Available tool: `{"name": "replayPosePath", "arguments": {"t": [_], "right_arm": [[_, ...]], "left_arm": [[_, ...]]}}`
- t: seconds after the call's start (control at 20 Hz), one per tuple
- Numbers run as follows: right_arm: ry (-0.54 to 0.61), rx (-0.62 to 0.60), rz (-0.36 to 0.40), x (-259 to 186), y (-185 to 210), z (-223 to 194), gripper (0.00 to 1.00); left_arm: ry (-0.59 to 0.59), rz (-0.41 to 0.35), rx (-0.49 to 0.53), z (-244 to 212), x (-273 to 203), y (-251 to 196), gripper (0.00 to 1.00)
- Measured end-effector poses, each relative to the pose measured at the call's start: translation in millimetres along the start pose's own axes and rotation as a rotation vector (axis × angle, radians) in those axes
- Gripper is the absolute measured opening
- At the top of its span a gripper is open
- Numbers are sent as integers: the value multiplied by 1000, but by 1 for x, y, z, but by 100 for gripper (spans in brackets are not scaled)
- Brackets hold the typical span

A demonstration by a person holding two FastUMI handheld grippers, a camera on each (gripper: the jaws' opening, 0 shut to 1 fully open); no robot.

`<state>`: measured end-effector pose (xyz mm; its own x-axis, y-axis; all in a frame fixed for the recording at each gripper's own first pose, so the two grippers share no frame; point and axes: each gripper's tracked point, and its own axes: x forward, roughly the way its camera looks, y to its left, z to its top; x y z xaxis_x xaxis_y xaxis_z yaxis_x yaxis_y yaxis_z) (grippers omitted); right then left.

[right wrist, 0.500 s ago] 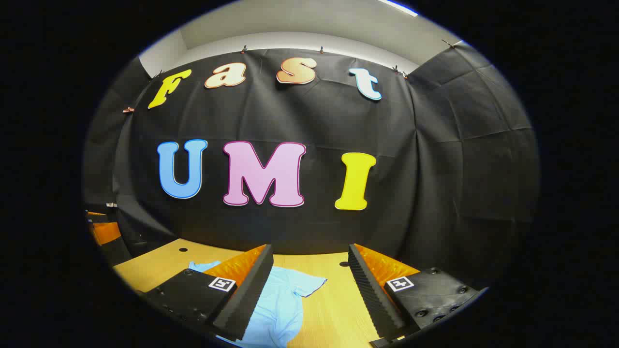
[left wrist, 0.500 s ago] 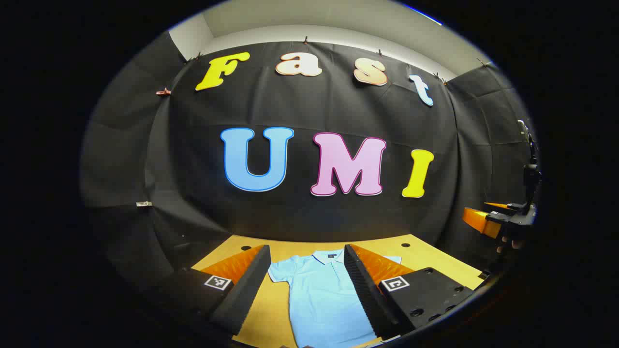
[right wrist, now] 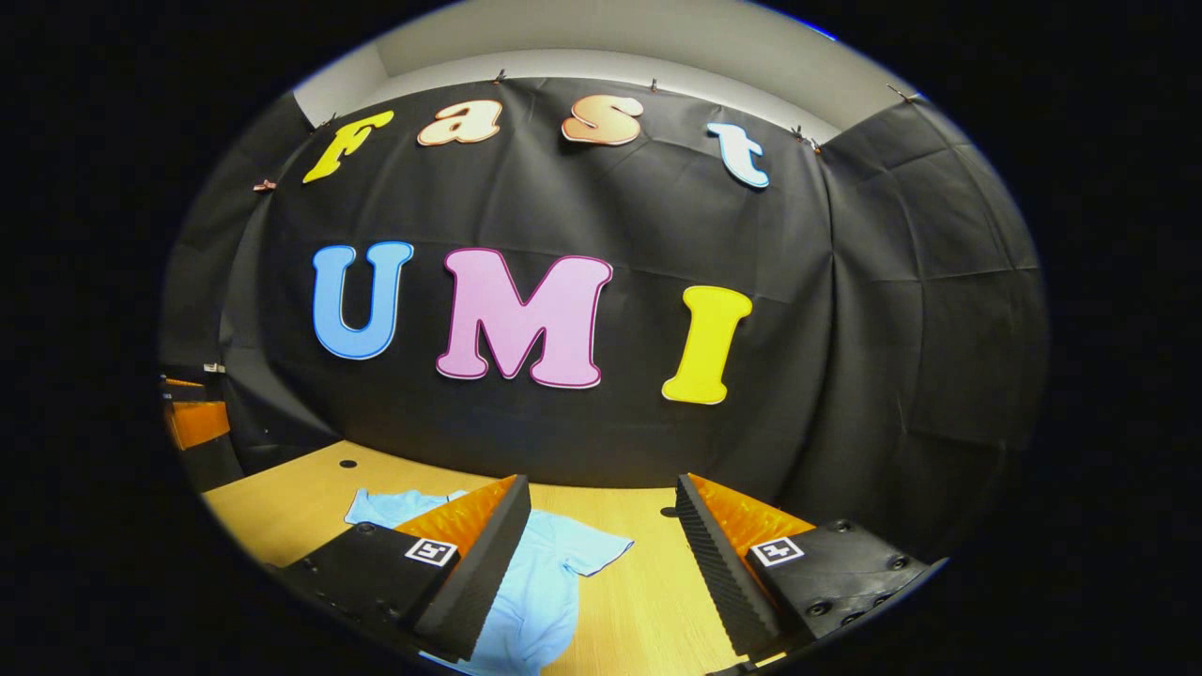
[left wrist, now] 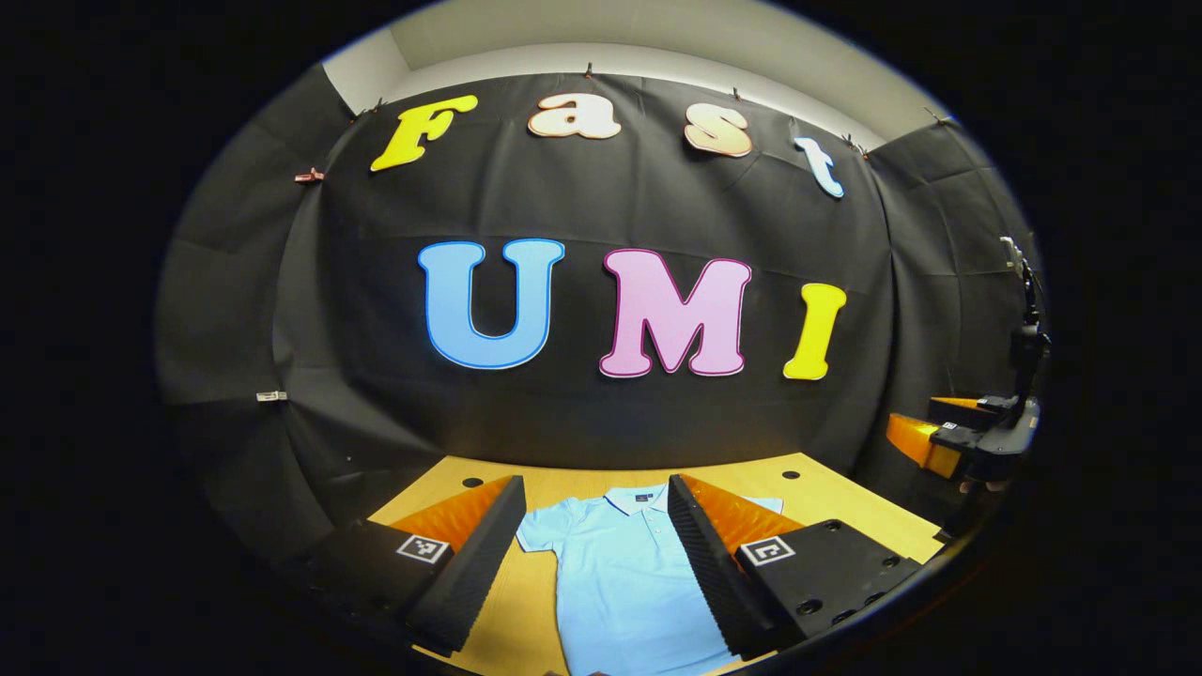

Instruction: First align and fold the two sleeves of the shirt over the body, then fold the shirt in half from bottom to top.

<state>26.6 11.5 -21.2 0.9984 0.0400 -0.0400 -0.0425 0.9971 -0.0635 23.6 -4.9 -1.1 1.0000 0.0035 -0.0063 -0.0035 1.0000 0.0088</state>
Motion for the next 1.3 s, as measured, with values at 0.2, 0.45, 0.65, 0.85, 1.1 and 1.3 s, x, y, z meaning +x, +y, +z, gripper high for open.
{"name": "replayPosePath", "arguments": {"t": [0.2, 0.45, 0.65, 0.85, 1.1, 1.3], "right_arm": [[10, 18, -1, 4, -1, -3, 96], [57, 12, 3, 11, -3, -18, 97], [118, 12, 9, 33, -9, -35, 97], [201, 27, 22, 72, -16, -67, 97], [275, -9, 27, 130, -26, -116, 97], [340, -64, 57, 179, -30, -157, 97]], "left_arm": [[2, 2, 2, 0, 4, 0, 97], [16, 3, 6, -3, 6, -1, 97], [8, 4, 18, 4, 6, -2, 97], [17, 5, 3, -3, 16, -7, 97], [35, 45, 22, -10, 34, -10, 97], [49, 65, -8, -18, 51, -14, 96]]}}
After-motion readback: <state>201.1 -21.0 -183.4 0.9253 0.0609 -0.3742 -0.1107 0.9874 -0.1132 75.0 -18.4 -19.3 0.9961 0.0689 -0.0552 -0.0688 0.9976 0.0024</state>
